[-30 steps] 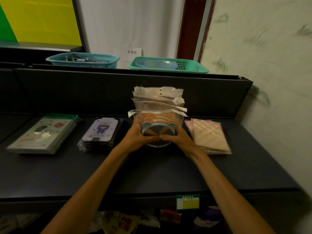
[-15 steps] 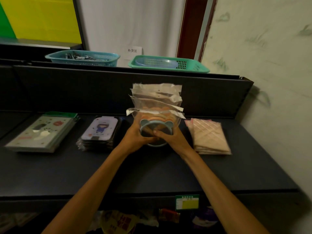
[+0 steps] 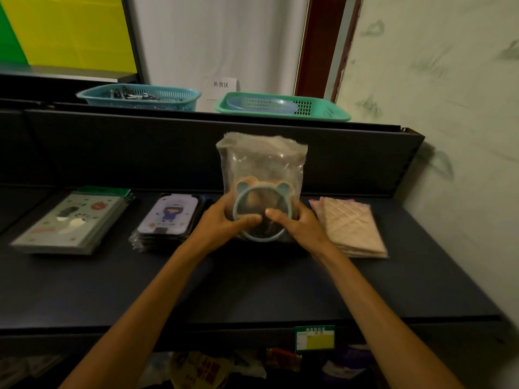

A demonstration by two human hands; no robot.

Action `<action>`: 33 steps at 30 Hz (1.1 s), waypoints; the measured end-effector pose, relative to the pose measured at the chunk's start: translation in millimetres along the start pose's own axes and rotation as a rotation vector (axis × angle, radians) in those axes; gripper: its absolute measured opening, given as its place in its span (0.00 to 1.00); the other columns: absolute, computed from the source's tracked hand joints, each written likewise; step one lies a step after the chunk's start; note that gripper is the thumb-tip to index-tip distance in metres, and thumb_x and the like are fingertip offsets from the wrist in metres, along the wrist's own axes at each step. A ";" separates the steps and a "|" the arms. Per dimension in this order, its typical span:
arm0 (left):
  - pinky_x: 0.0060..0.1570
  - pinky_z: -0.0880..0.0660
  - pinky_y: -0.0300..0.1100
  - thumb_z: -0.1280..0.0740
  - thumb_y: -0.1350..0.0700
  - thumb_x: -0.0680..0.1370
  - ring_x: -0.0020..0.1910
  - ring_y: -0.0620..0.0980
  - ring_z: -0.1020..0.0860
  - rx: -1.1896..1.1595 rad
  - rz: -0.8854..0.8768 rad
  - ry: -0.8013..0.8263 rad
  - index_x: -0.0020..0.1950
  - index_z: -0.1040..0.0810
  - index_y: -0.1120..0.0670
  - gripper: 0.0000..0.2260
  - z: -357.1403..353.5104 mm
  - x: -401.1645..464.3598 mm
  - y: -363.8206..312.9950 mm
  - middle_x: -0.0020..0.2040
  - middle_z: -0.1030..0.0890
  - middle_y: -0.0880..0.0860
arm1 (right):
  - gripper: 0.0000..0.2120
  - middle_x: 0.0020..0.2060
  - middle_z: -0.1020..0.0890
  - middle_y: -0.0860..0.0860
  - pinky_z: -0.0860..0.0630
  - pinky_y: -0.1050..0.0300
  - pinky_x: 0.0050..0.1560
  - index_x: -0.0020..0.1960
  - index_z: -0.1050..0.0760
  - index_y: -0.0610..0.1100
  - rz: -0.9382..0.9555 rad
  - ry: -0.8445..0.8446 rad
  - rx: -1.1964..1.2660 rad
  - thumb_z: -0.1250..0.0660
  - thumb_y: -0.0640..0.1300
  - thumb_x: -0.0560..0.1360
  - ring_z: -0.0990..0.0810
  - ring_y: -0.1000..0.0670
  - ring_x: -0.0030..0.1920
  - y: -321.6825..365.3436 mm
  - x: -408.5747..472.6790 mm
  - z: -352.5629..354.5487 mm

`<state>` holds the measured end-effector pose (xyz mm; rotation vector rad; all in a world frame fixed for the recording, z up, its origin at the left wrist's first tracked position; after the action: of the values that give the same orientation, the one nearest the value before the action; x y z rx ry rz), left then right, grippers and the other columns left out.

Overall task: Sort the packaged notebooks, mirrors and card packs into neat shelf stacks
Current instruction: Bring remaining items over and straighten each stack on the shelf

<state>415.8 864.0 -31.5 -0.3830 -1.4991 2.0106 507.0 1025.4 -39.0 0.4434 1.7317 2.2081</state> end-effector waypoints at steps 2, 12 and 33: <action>0.48 0.21 0.40 0.27 0.40 0.66 0.52 0.45 0.21 0.021 0.054 0.002 0.65 0.30 0.47 0.31 -0.6 -1.0 -1.7 0.56 0.22 0.47 | 0.23 0.48 0.16 0.51 0.21 0.60 0.46 0.58 0.23 0.47 -0.132 0.059 -0.041 0.29 0.59 0.68 0.17 0.54 0.47 4.4 -2.4 -1.1; 0.53 0.29 0.44 0.29 0.40 0.70 0.66 0.56 0.29 0.036 0.188 -0.158 0.77 0.48 0.50 0.43 3.7 -2.4 3.9 0.73 0.33 0.55 | 0.37 0.65 0.30 0.54 0.26 0.61 0.50 0.74 0.42 0.50 -0.055 -0.083 -0.022 0.31 0.59 0.71 0.27 0.54 0.59 7.7 -12.5 0.6; 0.57 0.25 0.50 0.30 0.38 0.70 0.66 0.55 0.29 0.018 0.122 -0.195 0.75 0.44 0.46 0.39 6.8 -0.3 3.9 0.72 0.33 0.54 | 0.38 0.63 0.29 0.61 0.26 0.66 0.58 0.72 0.39 0.51 0.190 0.012 -0.141 0.26 0.51 0.67 0.29 0.61 0.63 17.1 -22.5 -1.1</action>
<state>411.2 857.8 -33.0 -0.2829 -1.6072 2.2098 526.2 1011.1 -24.0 0.5834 1.5848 2.4498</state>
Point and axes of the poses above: each hand's wrist, its own x-axis towards the middle knuckle, its own z-axis out of the back of the hand, y = z × x, the point moved 7 cm from there along x, towards the middle knuckle
